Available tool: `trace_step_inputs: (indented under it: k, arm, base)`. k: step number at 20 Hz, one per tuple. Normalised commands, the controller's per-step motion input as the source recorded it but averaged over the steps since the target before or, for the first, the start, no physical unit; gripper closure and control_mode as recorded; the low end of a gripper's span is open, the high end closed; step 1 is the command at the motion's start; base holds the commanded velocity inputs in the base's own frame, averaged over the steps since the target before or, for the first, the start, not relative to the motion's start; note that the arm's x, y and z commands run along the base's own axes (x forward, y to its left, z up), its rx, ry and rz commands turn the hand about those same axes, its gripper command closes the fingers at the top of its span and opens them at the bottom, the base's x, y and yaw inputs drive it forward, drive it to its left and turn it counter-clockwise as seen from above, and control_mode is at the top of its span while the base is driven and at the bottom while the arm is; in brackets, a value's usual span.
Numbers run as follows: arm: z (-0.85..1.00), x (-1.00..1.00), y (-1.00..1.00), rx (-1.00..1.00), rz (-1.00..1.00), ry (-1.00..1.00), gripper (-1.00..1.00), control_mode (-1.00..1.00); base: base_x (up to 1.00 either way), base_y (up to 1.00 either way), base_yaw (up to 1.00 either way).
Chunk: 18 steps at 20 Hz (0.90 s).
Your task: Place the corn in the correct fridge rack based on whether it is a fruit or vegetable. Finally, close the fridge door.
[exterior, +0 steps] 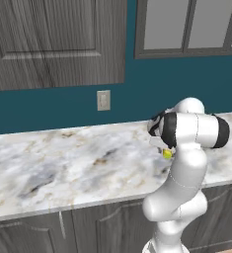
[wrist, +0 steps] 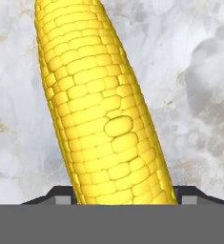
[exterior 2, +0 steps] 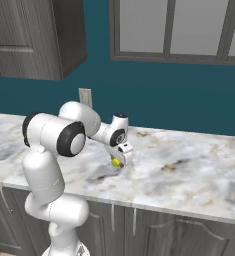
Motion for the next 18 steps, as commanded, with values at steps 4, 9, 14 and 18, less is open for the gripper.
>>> trace_step_inputs:
  k: [4, 9, 14, 18]
  arm:
    - [0.25, -0.34, 0.14, -0.03, 0.00, -0.20, 1.00, -1.00]
    - [0.77, -0.76, 0.35, -0.05, 0.02, -0.27, 1.00, -1.00]
    - [0.84, -0.99, 0.45, 0.00, 0.06, -0.12, 1.00, -1.00]
    - [0.93, -1.00, 0.44, 0.00, 0.07, -0.08, 1.00, -1.00]
  base:
    - [0.00, 0.00, 0.00]
    - [0.00, 0.00, 0.00]
    - [0.00, 0.00, 0.00]
    - [0.00, 0.00, 0.00]
